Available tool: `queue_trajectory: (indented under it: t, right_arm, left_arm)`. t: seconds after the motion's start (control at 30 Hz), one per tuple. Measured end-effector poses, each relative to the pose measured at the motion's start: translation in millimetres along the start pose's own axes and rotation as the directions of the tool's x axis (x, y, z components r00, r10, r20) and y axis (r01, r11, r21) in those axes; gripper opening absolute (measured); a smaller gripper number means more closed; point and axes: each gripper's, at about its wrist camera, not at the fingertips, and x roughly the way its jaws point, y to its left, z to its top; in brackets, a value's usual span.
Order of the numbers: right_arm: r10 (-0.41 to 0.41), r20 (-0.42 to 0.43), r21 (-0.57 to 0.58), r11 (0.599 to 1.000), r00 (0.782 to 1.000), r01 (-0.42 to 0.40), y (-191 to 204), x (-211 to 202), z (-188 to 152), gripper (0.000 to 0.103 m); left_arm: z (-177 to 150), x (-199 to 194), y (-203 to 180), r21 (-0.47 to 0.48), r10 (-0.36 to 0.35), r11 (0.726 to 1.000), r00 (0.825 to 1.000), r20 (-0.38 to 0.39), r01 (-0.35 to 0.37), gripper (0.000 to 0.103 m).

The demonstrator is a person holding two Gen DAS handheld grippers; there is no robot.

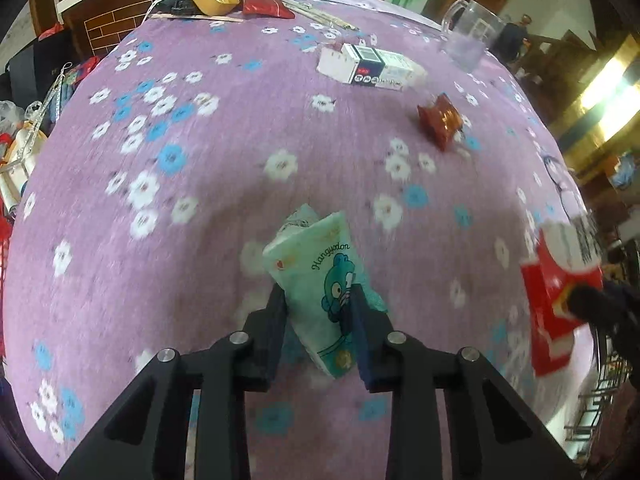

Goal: Collect trash

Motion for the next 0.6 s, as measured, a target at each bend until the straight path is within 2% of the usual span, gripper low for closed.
queue_trajectory:
  t: [0.17,0.4,0.6]
  right_arm:
    - [-0.011,0.001,-0.018,1.000,1.000,0.011,31,9,-5,0.037]
    - [-0.031,-0.008,-0.005,1.000,0.999,0.031,64,25,-4,0.037]
    - [-0.040,-0.019,-0.031,0.999,0.999,0.039,96,36,-2,0.037]
  left_arm:
    - [-16,-21,12,0.023,0.009,1.000,0.999,0.046,-0.010,0.028]
    - [-28,-58,24,0.089,0.043,0.994,0.986,0.158,-0.058,0.028]
    - [-33,-76,42,0.087,0.051,0.994,0.980,0.192,-0.069,0.028]
